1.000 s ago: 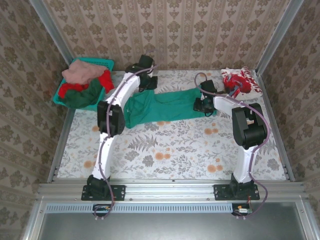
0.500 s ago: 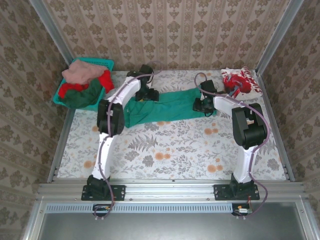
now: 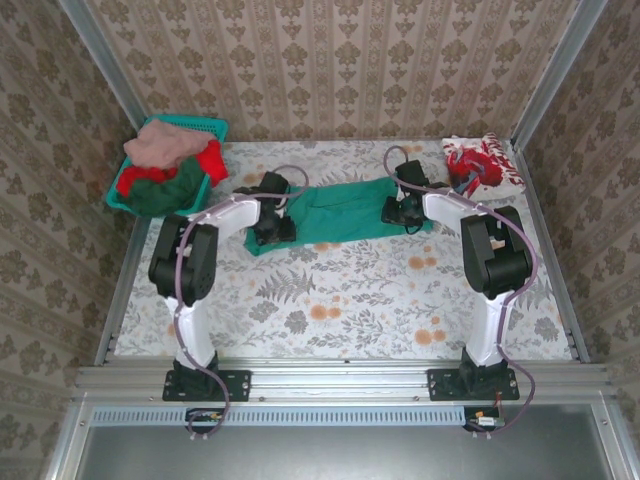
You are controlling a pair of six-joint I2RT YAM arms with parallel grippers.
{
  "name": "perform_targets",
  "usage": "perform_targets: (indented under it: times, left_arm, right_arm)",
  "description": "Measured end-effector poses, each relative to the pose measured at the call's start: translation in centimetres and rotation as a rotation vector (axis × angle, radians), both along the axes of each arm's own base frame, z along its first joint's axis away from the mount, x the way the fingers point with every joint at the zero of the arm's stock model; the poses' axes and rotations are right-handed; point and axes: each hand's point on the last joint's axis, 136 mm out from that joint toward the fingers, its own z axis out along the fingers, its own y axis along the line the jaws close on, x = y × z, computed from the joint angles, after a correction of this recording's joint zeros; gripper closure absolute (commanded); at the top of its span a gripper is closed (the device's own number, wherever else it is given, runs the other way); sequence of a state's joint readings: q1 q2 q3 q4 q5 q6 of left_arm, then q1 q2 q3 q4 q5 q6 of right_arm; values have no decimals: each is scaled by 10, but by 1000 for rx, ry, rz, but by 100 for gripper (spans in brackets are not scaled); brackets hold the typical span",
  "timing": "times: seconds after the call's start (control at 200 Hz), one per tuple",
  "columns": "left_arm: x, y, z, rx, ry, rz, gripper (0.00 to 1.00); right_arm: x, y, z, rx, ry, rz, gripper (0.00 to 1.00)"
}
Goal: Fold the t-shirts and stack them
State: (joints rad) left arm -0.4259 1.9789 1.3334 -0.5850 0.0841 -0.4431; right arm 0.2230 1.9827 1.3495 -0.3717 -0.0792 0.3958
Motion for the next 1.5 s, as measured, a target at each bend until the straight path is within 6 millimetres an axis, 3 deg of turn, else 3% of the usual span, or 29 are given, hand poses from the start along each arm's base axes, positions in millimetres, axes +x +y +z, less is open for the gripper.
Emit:
perform_targets:
  times: [0.085,0.305,0.595,0.74,0.83,0.91,1.065,1.195,1.35,1.44,1.5]
  left_arm:
    - [13,8,9,-35,-36,37,62]
    - [23,40,5,-54,-48,114,58]
    - [31,46,7,-77,-68,92,45]
    - [40,54,15,-29,-74,99,23]
    - [42,57,21,31,-89,118,14]
    - [43,49,27,75,-112,120,7]
    - [52,12,45,73,-172,106,7]
    - [81,-6,41,37,-195,126,7]
    - [105,-4,8,49,-161,155,7]
    - [124,-10,18,11,-192,161,7]
    - [138,-15,18,-16,-208,160,7]
  right_arm:
    - [0,-3,-1,-15,5,-7,66]
    - [-6,-11,-18,-48,56,-23,66]
    - [-7,-18,-19,-53,68,-38,66]
    - [-21,-20,-14,-57,83,-36,65]
    - [-26,-22,0,-59,73,-36,65]
    - [-14,-20,16,-56,45,-37,65]
    - [41,-9,43,-40,-50,-31,65]
    - [73,-3,28,-50,-59,-16,65]
    - [60,-3,-13,-66,36,-5,65]
    - [52,-2,-15,-64,37,0,64]
    - [35,-1,-17,-66,59,1,64]
